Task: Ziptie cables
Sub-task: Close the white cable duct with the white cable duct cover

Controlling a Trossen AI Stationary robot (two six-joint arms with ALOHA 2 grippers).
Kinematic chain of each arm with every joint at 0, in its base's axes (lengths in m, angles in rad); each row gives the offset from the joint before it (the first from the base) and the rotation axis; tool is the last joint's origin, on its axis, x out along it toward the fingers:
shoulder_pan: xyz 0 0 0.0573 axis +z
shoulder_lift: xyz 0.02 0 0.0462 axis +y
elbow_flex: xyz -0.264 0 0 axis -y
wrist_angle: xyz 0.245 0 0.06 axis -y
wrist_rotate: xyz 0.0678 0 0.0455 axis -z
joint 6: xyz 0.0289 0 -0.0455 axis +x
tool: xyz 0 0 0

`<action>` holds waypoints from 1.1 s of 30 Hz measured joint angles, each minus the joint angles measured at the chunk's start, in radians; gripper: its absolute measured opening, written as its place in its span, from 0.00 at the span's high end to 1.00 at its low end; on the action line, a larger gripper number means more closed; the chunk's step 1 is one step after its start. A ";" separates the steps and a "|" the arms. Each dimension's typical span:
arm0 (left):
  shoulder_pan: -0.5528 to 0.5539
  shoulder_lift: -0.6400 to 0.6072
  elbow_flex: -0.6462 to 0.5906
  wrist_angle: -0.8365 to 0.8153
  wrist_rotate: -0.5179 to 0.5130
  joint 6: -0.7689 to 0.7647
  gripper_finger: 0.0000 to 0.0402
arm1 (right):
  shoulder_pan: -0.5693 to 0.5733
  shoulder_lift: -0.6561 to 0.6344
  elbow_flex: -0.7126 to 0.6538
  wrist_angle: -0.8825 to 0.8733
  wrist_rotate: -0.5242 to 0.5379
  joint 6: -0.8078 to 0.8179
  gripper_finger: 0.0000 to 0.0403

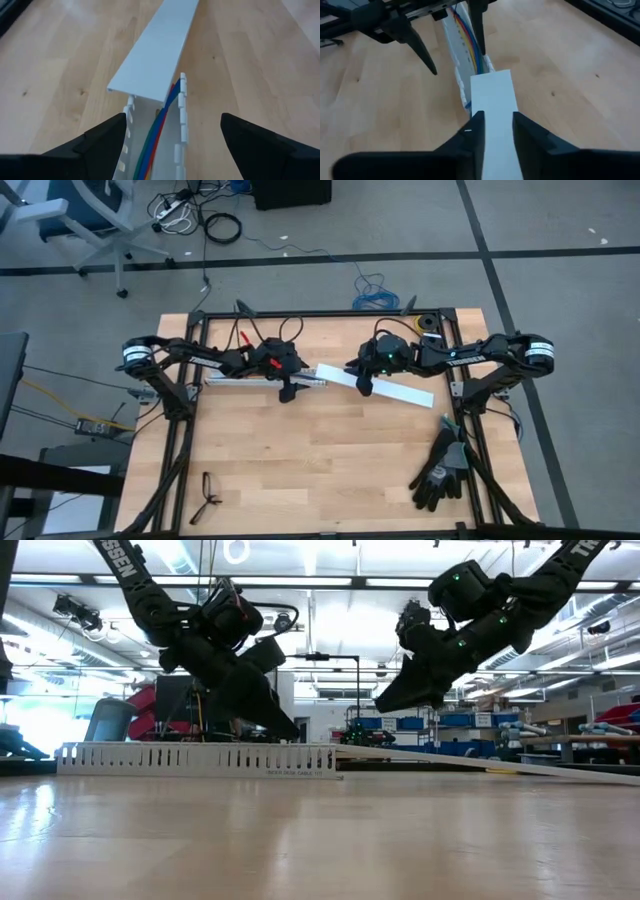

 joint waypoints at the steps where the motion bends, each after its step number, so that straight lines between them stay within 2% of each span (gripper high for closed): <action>1: 0.000 0.005 0.000 0.003 0.000 0.000 0.17 | 0.000 0.000 0.000 0.002 0.000 0.003 0.75; 15: 0.000 0.026 0.000 0.040 -0.007 -0.027 0.17 | 0.010 0.001 0.000 -0.006 0.001 -0.076 0.22; 19: 0.000 0.026 0.000 0.049 -0.008 -0.041 0.17 | 0.012 0.001 0.000 -0.005 0.036 -0.121 0.11; 23: 0.000 0.026 0.000 0.063 -0.009 -0.046 0.17 | 0.012 0.031 0.000 0.019 0.083 -0.115 0.08; 25: 0.000 0.026 0.000 0.060 -0.017 -0.047 0.17 | 0.015 0.086 0.000 0.071 0.085 -0.101 0.08; 29: 0.000 0.026 0.000 0.059 -0.019 -0.050 0.17 | 0.025 0.194 0.008 0.118 0.086 -0.151 0.09; 33: 0.000 0.026 0.000 0.061 -0.018 -0.059 0.17 | 0.023 0.212 0.033 0.136 0.114 -0.145 0.13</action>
